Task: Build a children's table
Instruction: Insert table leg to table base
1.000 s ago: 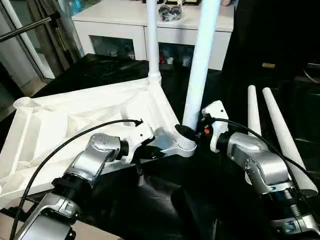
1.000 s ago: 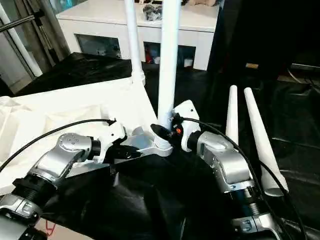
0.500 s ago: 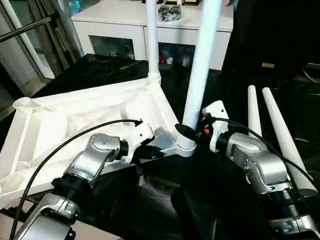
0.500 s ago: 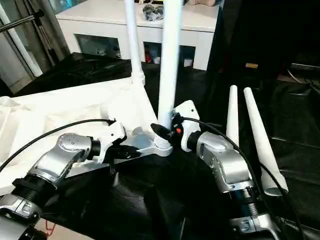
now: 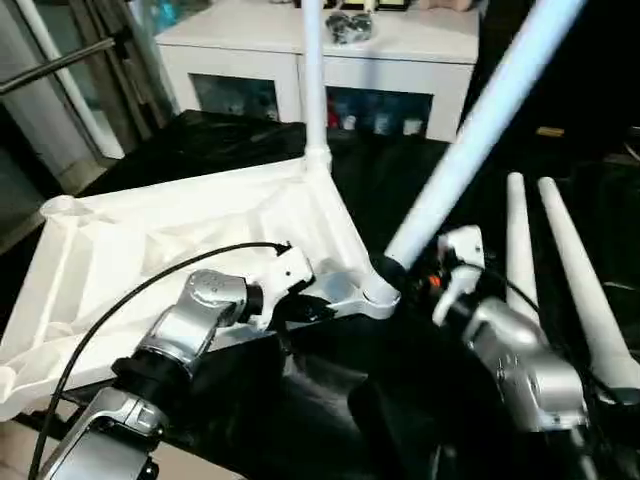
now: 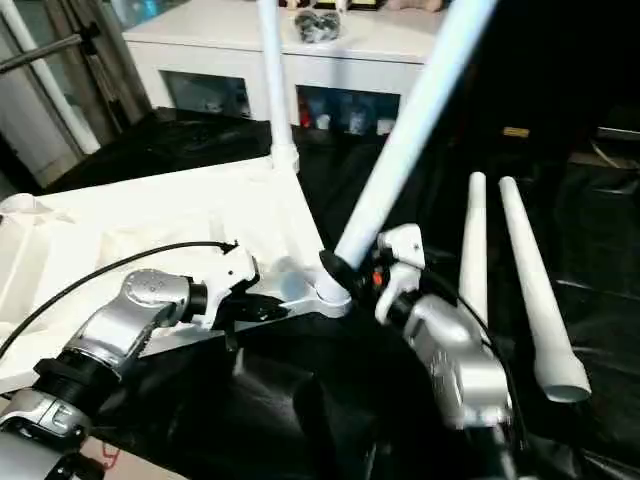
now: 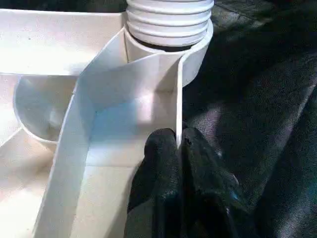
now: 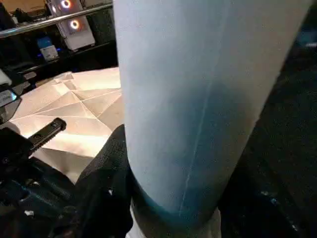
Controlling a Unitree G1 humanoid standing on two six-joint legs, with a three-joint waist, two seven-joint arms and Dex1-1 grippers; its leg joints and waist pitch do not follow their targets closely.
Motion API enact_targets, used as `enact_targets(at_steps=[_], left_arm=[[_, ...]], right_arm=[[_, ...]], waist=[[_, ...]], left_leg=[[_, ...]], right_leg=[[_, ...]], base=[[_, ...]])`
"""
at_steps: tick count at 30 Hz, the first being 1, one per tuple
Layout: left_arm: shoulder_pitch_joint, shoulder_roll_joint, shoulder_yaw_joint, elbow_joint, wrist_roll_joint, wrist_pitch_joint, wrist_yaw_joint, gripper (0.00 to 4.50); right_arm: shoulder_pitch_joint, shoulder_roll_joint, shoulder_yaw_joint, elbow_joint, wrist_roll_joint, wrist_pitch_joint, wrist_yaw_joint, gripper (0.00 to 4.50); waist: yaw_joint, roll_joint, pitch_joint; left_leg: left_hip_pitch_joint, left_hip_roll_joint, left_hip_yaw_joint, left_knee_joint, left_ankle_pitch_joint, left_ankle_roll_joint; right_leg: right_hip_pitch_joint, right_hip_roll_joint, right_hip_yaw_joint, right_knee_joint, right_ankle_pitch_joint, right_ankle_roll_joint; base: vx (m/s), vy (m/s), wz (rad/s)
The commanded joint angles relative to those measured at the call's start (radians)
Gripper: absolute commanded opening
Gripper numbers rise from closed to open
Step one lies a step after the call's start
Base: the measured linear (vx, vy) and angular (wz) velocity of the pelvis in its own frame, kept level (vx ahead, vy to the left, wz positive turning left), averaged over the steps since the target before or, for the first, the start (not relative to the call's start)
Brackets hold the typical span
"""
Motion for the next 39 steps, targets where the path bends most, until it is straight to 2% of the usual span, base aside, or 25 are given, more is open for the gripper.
enact_targets(at_steps=[1,7,9,10,13,14,15,16,17,19,20,22,23,27,28,30,33,34,35,39], left_arm=[[-0.017,0.003,0.042,0.011,-0.023,-0.024,0.019,0.00],[-0.024,-0.001,0.040,0.025,-0.018,-0.034,0.011,0.00],[-0.026,-0.004,0.038,0.025,-0.015,-0.035,0.008,0.00],[-0.025,-0.004,0.037,0.024,-0.015,-0.035,0.007,0.00],[-0.021,-0.003,0.034,0.019,-0.016,-0.035,0.001,0.00],[-0.019,-0.002,0.032,0.016,-0.017,-0.036,-0.003,0.00],[-0.014,0.000,0.029,0.009,-0.019,-0.037,-0.011,0.00],[-0.010,0.002,0.027,0.001,-0.020,-0.037,-0.016,0.00],[-0.008,0.003,0.026,-0.002,-0.020,-0.036,-0.018,0.00],[-0.002,0.009,0.021,-0.020,-0.023,-0.035,-0.033,0.00],[0.001,0.012,0.018,-0.028,-0.025,-0.034,-0.040,0.00],[0.007,0.018,0.014,-0.040,-0.028,-0.033,-0.055,0.00],[0.014,0.029,0.007,-0.059,-0.028,-0.028,-0.071,0.00],[0.033,0.060,-0.012,-0.105,-0.026,-0.032,-0.114,0.00],[0.036,0.066,-0.015,-0.115,-0.026,-0.032,-0.120,0.00],[0.041,0.078,-0.018,-0.131,-0.025,-0.031,-0.128,0.00],[0.047,0.092,-0.019,-0.154,-0.030,-0.038,-0.145,0.00],[0.051,0.097,-0.018,-0.164,-0.032,-0.038,-0.149,0.00],[0.053,0.100,-0.018,-0.169,-0.032,-0.038,-0.149,0.00],[0.062,0.120,-0.023,-0.193,-0.034,-0.046,-0.183,0.00]], right_arm=[[0.047,-0.006,0.016,0.025,-0.061,0.007,-0.028,1.88],[0.043,-0.022,0.079,0.017,-0.129,-0.038,-0.050,1.88],[0.023,-0.040,0.120,0.033,-0.161,-0.033,-0.030,1.88],[0.018,-0.043,0.128,0.038,-0.165,-0.029,-0.024,1.88],[-0.014,-0.051,0.153,0.074,-0.177,-0.016,0.009,1.88],[-0.031,-0.054,0.161,0.093,-0.183,-0.020,0.020,1.88],[-0.061,-0.052,0.167,0.128,-0.186,-0.030,0.037,1.88],[-0.085,-0.046,0.165,0.155,-0.177,-0.033,0.051,1.88],[-0.093,-0.043,0.164,0.162,-0.172,-0.032,0.057,1.88],[-0.130,-0.037,0.165,0.203,-0.148,-0.026,0.095,1.88],[-0.141,-0.038,0.168,0.217,-0.143,-0.024,0.114,1.88],[-0.155,-0.041,0.175,0.239,-0.140,-0.024,0.144,1.88],[-0.167,-0.050,0.187,0.256,-0.142,-0.029,0.182,1.88],[-0.186,-0.075,0.220,0.285,-0.139,-0.030,0.289,1.88],[-0.184,-0.086,0.232,0.285,-0.140,-0.035,0.323,1.88],[-0.171,-0.109,0.254,0.272,-0.139,-0.044,0.384,1.88],[-0.148,-0.130,0.269,0.246,-0.130,-0.052,0.438,1.88],[-0.137,-0.140,0.274,0.234,-0.127,-0.054,0.460,1.88],[-0.131,-0.145,0.277,0.228,-0.125,-0.054,0.472,1.88],[-0.099,-0.173,0.299,0.191,-0.121,-0.049,0.536,1.88]], waist=[[-0.001,-0.014,-0.053],[-0.010,-0.011,-0.048],[-0.013,-0.016,-0.049],[-0.013,-0.012,-0.048],[-0.015,-0.014,-0.048],[-0.016,-0.022,-0.048],[-0.016,-0.019,-0.048],[-0.021,-0.016,-0.048],[-0.024,-0.022,-0.047],[-0.028,-0.021,-0.048],[-0.029,-0.029,-0.049],[-0.031,-0.025,-0.049],[-0.031,-0.031,-0.050],[-0.026,-0.031,-0.056],[-0.026,-0.035,-0.057],[-0.025,-0.040,-0.060],[-0.020,-0.038,-0.062],[-0.019,-0.043,-0.062],[-0.016,-0.042,-0.063],[-0.008,-0.043,-0.061]], left_leg=[[0.001,0.014,-0.004,-0.073,-0.273,0.029],[0.005,0.012,-0.009,-0.078,-0.335,0.018],[0.003,0.012,-0.010,-0.079,-0.339,0.018],[0.003,0.013,-0.010,-0.080,-0.336,0.020],[0.004,0.014,-0.010,-0.080,-0.344,0.026],[0.003,0.014,-0.009,-0.079,-0.343,0.028],[0.002,0.013,-0.010,-0.079,-0.341,0.028],[0.000,0.013,-0.012,-0.080,-0.346,0.027],[-0.002,0.013,-0.013,-0.080,-0.346,0.028],[0.003,0.015,-0.012,-0.079,-0.351,0.028],[-0.001,0.015,-0.013,-0.080,-0.338,0.032],[0.000,0.018,-0.012,-0.080,-0.335,0.034],[-0.003,0.019,-0.012,-0.080,-0.326,0.035],[-0.001,0.022,-0.007,-0.076,-0.271,0.049],[-0.005,0.022,-0.007,-0.075,-0.247,0.053],[-0.003,0.023,-0.005,-0.074,-0.231,0.059],[0.001,0.025,-0.003,-0.071,-0.209,0.070],[0.002,0.025,-0.002,-0.071,-0.204,0.073],[0.002,0.026,-0.002,-0.070,-0.198,0.076],[0.006,0.027,-0.001,-0.072,-0.218,0.075]], right_leg=[[0.045,-0.041,0.035,-0.095,-0.391,-0.142],[0.039,-0.041,0.031,-0.108,-0.502,-0.105],[0.041,-0.040,0.030,-0.108,-0.495,-0.105],[0.042,-0.041,0.031,-0.107,-0.489,-0.107],[0.040,-0.043,0.032,-0.107,-0.487,-0.116],[0.041,-0.042,0.032,-0.108,-0.487,-0.117],[0.042,-0.044,0.031,-0.106,-0.490,-0.119],[0.043,-0.045,0.030,-0.106,-0.498,-0.122],[0.043,-0.045,0.029,-0.105,-0.508,-0.120],[0.040,-0.046,0.031,-0.108,-0.507,-0.123],[0.044,-0.046,0.030,-0.104,-0.493,-0.128],[0.043,-0.046,0.032,-0.104,-0.475,-0.139],[0.046,-0.046,0.032,-0.098,-0.450,-0.149],[0.048,-0.044,0.036,-0.088,-0.330,-0.189],[0.053,-0.044,0.035,-0.082,-0.285,-0.203],[0.054,-0.043,0.034,-0.078,-0.244,-0.215],[0.055,-0.042,0.036,-0.071,-0.177,-0.240],[0.055,-0.040,0.035,-0.070,-0.156,-0.246],[0.058,-0.042,0.036,-0.067,-0.138,-0.251],[0.056,-0.042,0.036,-0.070,-0.165,-0.249]], base=[[0.000,0.000,0.00],[0.000,0.000,0.00],[0.000,0.000,0.00],[0.000,0.000,0.00],[0.000,0.000,0.00],[0.000,0.000,0.00],[0.000,0.000,0.00],[0.000,0.000,0.00],[0.000,0.000,0.00],[0.000,0.000,0.00],[0.000,0.000,0.00],[0.000,0.000,0.00],[0.000,0.000,0.00],[0.000,0.000,0.00],[0.000,0.000,0.00],[0.000,0.000,0.00],[0.000,0.000,0.00],[0.000,0.000,0.00],[0.000,0.000,0.00],[0.000,0.000,0.00]])
